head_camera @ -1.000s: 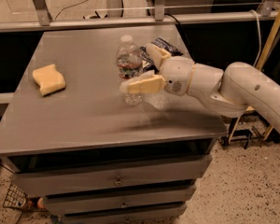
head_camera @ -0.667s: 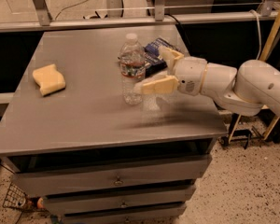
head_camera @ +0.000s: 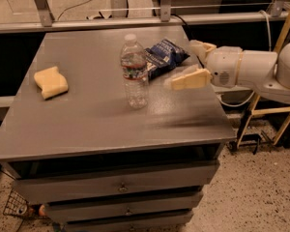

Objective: Place water bottle upright

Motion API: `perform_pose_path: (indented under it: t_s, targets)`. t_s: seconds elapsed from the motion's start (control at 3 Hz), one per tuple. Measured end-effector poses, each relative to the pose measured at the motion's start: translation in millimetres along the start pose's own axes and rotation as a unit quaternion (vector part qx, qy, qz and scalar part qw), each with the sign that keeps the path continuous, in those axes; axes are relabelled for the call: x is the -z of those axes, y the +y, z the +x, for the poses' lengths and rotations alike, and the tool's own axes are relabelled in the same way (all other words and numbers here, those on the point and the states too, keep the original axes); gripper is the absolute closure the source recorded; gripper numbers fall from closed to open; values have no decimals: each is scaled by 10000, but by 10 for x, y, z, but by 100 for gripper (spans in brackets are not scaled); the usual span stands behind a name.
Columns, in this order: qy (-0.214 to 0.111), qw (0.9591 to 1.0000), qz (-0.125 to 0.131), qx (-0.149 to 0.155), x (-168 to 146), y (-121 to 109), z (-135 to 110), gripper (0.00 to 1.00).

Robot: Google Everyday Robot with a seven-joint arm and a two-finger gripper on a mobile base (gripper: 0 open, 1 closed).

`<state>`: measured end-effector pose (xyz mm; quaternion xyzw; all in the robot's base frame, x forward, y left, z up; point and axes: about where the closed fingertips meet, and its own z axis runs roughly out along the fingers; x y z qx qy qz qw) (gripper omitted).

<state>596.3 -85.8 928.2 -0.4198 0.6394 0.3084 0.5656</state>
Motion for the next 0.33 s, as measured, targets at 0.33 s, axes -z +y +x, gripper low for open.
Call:
perform_pose_path:
  t_s: [0.33]
  targets:
    - [659, 9972, 354, 34, 318, -210, 70, 0]
